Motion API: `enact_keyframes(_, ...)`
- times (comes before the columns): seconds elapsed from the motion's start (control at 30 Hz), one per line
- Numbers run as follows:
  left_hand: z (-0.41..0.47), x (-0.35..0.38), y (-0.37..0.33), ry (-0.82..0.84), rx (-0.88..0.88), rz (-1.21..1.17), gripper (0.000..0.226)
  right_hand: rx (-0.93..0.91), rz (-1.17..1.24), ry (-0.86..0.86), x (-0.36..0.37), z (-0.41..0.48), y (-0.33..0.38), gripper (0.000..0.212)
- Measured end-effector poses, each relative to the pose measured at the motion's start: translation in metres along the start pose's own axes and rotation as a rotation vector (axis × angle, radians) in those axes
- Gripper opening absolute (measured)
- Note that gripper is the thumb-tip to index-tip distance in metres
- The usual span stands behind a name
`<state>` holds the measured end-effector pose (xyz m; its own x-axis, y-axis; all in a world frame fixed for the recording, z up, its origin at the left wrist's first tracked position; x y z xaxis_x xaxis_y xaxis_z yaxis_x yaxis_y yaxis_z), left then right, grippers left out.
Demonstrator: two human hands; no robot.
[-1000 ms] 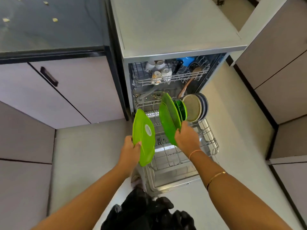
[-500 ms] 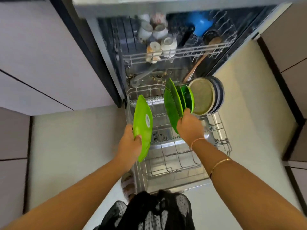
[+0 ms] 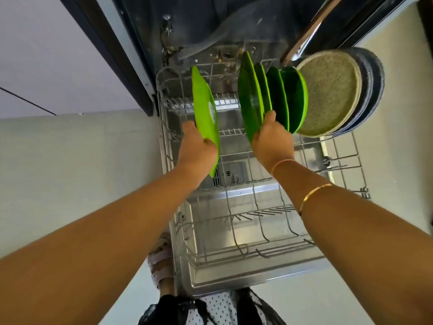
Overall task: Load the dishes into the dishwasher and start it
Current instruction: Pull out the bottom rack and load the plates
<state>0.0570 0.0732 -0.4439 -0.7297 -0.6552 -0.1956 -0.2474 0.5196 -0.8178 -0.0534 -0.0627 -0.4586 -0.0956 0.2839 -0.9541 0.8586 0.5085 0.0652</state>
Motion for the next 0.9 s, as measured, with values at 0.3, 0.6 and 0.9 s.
enact_keyframes(0.3, 0.013, 0.008, -0.001, -0.019, 0.127, -0.002, 0.023, -0.071, -0.151, 0.068, 0.031, 0.022, 0.018, 0.049)
enact_keyframes(0.6, 0.018, 0.016, 0.003, -0.011, 0.140, -0.072, 0.029, 0.196, 0.171, 0.486, 0.093, 0.024, 0.010, 0.048)
enact_keyframes(0.9, 0.020, 0.003, 0.007, -0.102, 0.224, -0.105, 0.030, 0.227, 0.181, 0.511, 0.100, 0.036, 0.017, 0.056)
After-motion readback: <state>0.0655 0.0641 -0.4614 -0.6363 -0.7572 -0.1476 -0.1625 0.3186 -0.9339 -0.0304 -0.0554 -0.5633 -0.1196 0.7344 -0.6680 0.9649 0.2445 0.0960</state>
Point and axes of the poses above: each hand's wrist, its own z-axis towards the middle knuckle, its own x-axis out of the palm, y = z × x, the point moved 8 cm from there along z, towards the middle knuckle, and after that the axes turned 10 degrees about -z, right-handed, at the moved point
